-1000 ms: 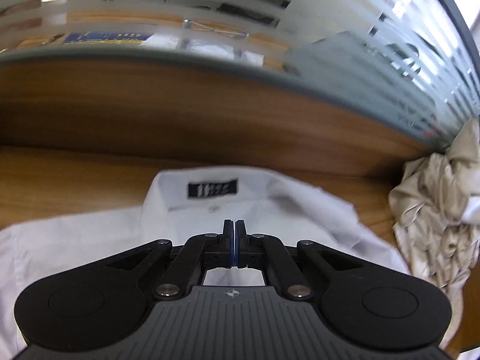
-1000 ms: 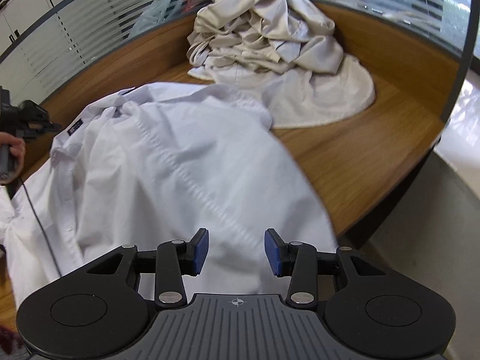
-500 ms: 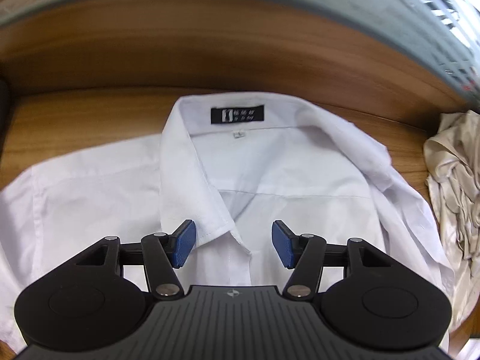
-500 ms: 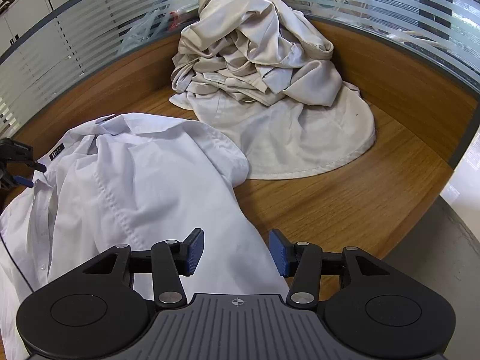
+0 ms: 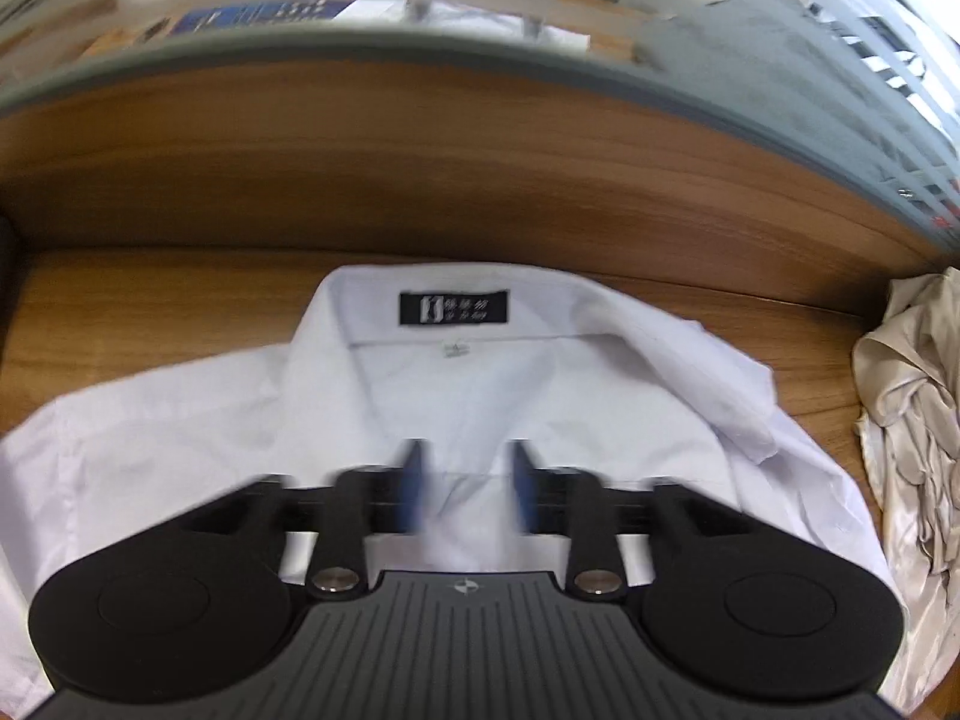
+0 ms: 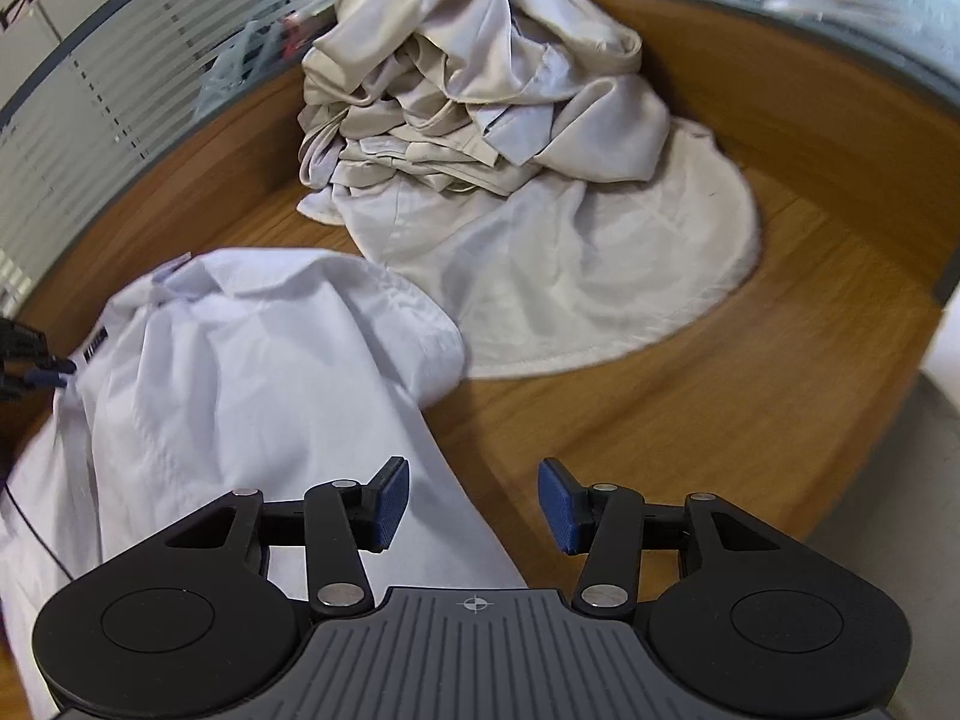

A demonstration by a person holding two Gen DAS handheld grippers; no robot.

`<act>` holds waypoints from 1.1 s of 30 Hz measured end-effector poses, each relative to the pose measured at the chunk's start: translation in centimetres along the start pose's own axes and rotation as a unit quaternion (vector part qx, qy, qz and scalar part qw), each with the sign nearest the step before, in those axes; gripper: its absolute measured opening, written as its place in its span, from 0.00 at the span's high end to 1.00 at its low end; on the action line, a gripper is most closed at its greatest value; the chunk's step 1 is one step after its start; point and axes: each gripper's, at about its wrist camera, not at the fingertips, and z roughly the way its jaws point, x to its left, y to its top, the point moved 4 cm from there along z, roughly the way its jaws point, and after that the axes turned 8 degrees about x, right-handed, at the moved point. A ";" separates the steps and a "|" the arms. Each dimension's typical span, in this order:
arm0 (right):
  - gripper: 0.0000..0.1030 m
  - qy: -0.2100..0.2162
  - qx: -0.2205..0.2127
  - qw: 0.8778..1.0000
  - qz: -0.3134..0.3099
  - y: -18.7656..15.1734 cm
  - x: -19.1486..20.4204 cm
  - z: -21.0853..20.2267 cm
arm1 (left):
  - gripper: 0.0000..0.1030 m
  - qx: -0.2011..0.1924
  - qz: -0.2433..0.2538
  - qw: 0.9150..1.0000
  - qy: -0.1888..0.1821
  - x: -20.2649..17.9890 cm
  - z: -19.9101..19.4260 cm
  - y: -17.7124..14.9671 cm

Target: Fold clothes

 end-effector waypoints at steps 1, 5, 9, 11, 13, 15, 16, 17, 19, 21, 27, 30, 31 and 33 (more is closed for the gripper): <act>0.51 0.015 0.001 1.000 0.011 0.6 -0.1 0.6 | 0.42 -0.006 0.001 1.000 -0.006 -0.1 -0.5 0.1; 0.52 0.074 0.005 0.994 0.079 2.7 -1.0 3.3 | 0.33 -0.011 0.016 0.999 -0.027 -0.5 -2.7 -0.1; 0.62 0.107 0.039 0.985 0.127 3.6 -1.9 6.2 | 0.31 -0.010 0.044 0.998 -0.039 -0.9 -4.5 -1.2; 0.67 0.127 0.052 0.980 0.147 3.6 -2.1 7.2 | 0.29 -0.008 0.055 0.998 -0.043 -0.9 -5.2 -1.9; 0.86 0.138 0.057 0.975 0.165 3.5 -2.3 7.7 | 0.28 -0.005 0.066 0.997 -0.046 -0.9 -5.7 -2.6; 0.94 0.131 0.043 0.977 0.161 4.0 -2.2 7.0 | 0.27 -0.002 0.071 0.996 -0.051 -0.7 -6.1 -3.2; 0.95 0.127 0.035 0.978 0.159 4.2 -2.2 6.6 | 0.27 -0.001 0.072 0.996 -0.055 -0.5 -6.4 -3.6; 0.96 0.122 0.026 0.980 0.155 4.5 -2.2 6.1 | 0.27 0.001 0.069 0.996 -0.062 -0.4 -6.6 -3.8; 0.96 0.097 -0.016 0.987 0.126 6.1 -1.5 3.5 | 0.26 0.004 0.062 0.995 -0.078 -0.2 -6.9 -4.1; 0.97 0.072 -0.058 0.991 0.095 7.7 -0.7 0.7 | 0.26 0.010 0.052 0.994 -0.092 0.0 -7.1 -4.1; 0.97 0.049 -0.124 0.989 -0.066 8.6 6.9 -8.2 | 0.24 0.015 0.029 0.991 -0.131 0.4 -8.2 -4.2; 0.97 0.062 -0.121 0.984 -0.119 6.3 10.5 -10.9 | 0.23 0.022 0.012 0.988 -0.155 0.8 -8.6 -4.5; 0.97 0.074 -0.113 0.982 -0.128 5.3 11.5 -11.5 | 0.23 0.026 0.004 0.986 -0.162 1.0 -8.6 -4.6; 0.97 0.098 -0.092 0.981 -0.137 3.3 13.1 -12.1 | 0.23 0.032 -0.015 0.983 -0.180 1.3 -8.5 -4.9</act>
